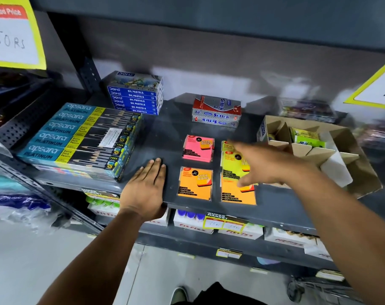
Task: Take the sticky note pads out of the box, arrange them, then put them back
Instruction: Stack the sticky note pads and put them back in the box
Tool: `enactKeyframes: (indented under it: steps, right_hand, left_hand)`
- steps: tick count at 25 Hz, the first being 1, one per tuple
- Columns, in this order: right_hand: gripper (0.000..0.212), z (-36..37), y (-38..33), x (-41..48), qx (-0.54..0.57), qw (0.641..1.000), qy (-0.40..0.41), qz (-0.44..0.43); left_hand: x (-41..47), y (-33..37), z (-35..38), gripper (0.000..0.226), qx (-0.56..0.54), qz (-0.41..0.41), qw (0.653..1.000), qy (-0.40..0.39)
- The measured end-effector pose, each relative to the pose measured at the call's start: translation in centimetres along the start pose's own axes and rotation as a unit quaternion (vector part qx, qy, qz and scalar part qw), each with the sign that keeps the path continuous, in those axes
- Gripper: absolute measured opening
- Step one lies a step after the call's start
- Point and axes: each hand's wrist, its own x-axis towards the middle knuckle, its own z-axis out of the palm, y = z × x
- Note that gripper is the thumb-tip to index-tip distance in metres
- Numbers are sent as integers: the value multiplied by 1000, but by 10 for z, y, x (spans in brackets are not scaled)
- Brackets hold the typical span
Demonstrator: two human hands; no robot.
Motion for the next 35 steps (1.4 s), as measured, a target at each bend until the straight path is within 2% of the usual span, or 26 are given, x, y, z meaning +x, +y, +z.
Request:
enactKeyframes:
  steps: [2, 5, 12, 26, 30, 31, 35]
  right_hand:
    - [118, -13, 3, 14, -21, 999, 29, 13]
    - [116, -24, 11, 37, -42, 998, 30, 45]
    - [96, 2, 23, 70, -39, 995, -55, 67]
    - [112, 11, 29, 76, -25, 996, -64, 64]
    - [110, -2, 6, 50, -1, 1000, 22, 10]
    - [109, 2, 0, 37, 3, 1000, 21, -7]
    - [119, 37, -15, -13, -46, 996, -67, -36]
  left_hand:
    - [0, 0, -1, 93, -4, -2, 1000, 4]
    - [-1, 1, -4, 96, -16, -2, 1000, 8]
    - [-2, 0, -7, 96, -47, 3, 999, 20]
    - [-3, 0, -4, 91, -55, 7, 998, 35]
    - [-1, 0, -2, 94, -18, 3, 1000, 19]
    - [0, 0, 0, 96, -4, 2, 1000, 12]
    - [-1, 0, 3, 103, 12, 2, 1000, 2]
